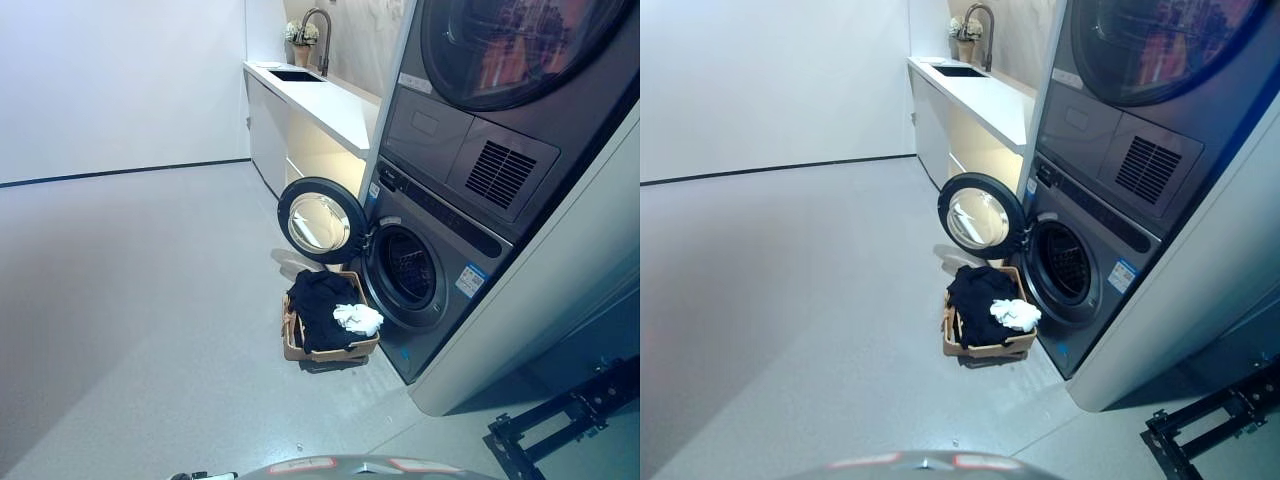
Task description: Put the clothes in the basket into the washing machine.
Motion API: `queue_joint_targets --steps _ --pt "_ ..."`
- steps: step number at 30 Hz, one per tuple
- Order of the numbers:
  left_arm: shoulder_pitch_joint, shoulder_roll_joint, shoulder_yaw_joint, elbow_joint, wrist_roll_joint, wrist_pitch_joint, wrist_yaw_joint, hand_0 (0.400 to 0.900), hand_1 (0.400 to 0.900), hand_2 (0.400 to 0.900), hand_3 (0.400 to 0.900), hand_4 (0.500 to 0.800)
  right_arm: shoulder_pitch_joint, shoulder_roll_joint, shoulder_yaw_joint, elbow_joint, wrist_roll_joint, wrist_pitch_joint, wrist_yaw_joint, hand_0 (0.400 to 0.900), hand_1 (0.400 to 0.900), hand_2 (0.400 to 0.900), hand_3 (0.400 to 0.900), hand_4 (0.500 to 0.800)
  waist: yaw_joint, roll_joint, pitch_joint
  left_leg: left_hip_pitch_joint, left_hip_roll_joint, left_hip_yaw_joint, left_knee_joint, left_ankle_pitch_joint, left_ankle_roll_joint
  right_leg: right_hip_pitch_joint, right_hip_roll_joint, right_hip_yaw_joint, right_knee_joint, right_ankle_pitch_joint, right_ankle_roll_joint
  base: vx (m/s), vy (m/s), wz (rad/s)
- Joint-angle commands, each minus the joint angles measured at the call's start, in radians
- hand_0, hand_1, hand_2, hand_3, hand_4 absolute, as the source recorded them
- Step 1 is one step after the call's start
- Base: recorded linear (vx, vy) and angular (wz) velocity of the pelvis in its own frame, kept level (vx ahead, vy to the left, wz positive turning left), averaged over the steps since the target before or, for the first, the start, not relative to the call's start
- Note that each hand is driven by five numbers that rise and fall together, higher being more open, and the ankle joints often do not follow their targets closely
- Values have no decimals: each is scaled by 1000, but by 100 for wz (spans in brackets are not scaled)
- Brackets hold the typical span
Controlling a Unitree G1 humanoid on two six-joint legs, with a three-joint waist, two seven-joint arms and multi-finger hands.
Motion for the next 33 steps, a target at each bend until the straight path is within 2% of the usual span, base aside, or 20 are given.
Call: queue_joint_targets --steps 1,9,16,18,20,23,26,29,30,31,33 --pt "-58 -41 4 29 35 -10 3 900 900 900 900 800 -96 -56 15 24 -18 -14 -11 900 900 900 900 800 -3 104 87 19 -16 20 7 -139 -17 53 30 15 10 -151 69 0 0 0" --pt "-62 -39 5 25 32 -10 6 900 900 900 900 800 -99 -58 16 24 -22 -13 -12 900 900 900 900 800 -4 105 95 17 -14 18 7 -139 -16 44 30 15 24 -156 69 4 -2 0" --pt "-85 -25 10 12 10 -12 15 900 900 900 900 800 -121 -65 26 -2 -14 -20 -13 900 900 900 900 800 -6 113 134 -8 1 17 27 -128 -15 -39 42 22 145 -207 44 -1 -99 -4" --pt "-86 -26 17 8 -5 -14 13 900 900 900 900 800 -122 -71 23 -3 -5 -24 -12 900 900 900 900 800 -5 106 152 -48 1 14 138 -167 -13 -47 38 29 176 -222 32 49 -188 -5" --pt "-87 -27 26 3 -25 -18 13 900 900 900 900 800 -120 -79 20 -5 1 -27 -12 900 900 900 900 800 -2 101 178 -110 -1 17 283 -181 -28 -46 37 33 195 -234 17 52 -223 2" --pt "-89 -23 45 1 -62 -22 15 900 900 900 900 800 -120 -94 7 -7 14 -33 -20 900 900 900 900 800 13 91 223 -252 22 -7 580 -109 -48 -31 44 38 217 -253 -15 74 -279 5" --pt "-87 -23 53 2 -96 -28 19 900 900 900 900 800 -133 -111 11 -13 19 -34 -25 900 900 900 900 800 18 90 256 -355 24 -19 729 -84 -42 -31 46 35 240 -271 -40 101 -161 0" --pt "-73 -28 64 5 -112 -30 19 900 900 900 900 800 -141 -127 9 -15 17 -35 -27 900 900 900 900 800 19 106 248 -403 -8 -20 632 -113 -34 -21 42 36 235 -291 -36 225 -18 -2" --pt "-68 -27 69 4 -118 -34 23 900 900 900 900 800 -147 -132 10 -16 14 -39 -31 900 900 900 900 800 21 112 247 -403 -18 -10 537 -115 -33 -2 40 37 222 -300 -28 304 26 -6" --pt "-61 -27 72 3 -121 -36 24 900 900 900 900 800 -150 -137 11 -18 12 -40 -31 900 900 900 900 800 26 118 245 -399 -22 -11 441 -99 -35 15 42 39 206 -302 -21 329 58 -7" --pt "-50 -31 77 7 -123 -38 31 900 900 900 900 800 -154 -143 14 -24 4 -45 -36 900 900 900 900 800 31 136 239 -387 -31 -26 201 -21 -53 46 53 38 179 -311 -10 387 91 -11"
